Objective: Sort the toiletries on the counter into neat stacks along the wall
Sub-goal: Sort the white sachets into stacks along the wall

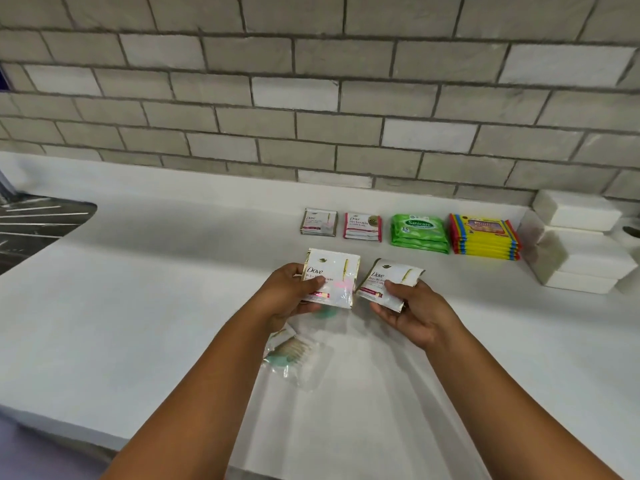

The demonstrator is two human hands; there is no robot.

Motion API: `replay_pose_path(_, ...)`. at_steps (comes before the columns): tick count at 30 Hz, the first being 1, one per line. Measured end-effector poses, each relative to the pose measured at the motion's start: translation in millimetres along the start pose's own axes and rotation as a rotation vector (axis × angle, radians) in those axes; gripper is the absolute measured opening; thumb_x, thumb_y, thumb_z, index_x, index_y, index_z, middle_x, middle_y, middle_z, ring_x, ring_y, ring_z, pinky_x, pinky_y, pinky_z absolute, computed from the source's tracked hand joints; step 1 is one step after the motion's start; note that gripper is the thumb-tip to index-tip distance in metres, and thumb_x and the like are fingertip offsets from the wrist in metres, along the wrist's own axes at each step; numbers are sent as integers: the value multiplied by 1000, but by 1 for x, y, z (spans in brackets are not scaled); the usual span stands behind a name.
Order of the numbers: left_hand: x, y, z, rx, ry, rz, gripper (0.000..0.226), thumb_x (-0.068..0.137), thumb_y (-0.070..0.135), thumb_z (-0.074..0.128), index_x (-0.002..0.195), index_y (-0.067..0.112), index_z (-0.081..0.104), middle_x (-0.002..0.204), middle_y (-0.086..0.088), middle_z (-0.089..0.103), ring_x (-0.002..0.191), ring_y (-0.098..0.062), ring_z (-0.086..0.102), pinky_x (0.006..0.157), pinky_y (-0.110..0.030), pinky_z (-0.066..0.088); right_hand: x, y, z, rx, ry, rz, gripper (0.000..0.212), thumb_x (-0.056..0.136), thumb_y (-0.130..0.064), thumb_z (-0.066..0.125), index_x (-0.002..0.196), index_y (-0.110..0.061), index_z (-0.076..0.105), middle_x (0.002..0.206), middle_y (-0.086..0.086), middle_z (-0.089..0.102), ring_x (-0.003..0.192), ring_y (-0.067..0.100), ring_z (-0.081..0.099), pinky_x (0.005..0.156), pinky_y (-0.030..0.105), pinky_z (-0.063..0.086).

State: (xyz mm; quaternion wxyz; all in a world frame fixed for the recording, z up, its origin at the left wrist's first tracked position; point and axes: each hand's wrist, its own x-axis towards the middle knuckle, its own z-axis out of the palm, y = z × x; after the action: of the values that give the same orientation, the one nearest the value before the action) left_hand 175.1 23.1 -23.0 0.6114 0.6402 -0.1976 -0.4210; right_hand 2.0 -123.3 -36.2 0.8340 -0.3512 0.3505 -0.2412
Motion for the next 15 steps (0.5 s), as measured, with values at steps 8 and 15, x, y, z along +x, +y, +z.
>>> replay_pose_path(8,57,24,-68,-14,59,56,25,89,6,66,112,7,57,106,-9,68,88,-21,69,66,-28,60,44,16,54,26,88,-74,22,91,2,58,111,-7,60,104,14,70,84,25,69,63,32,61)
replay_pose_path(15,109,38,-103,3,89,87,29,89,5,65,116,1,54,110,-11,65,86,-20,68,60,-25,58,87,24,86,-23,195,-111,29,87,3,64,115,-4,61,109,15,70,89,26,69,65,34,56)
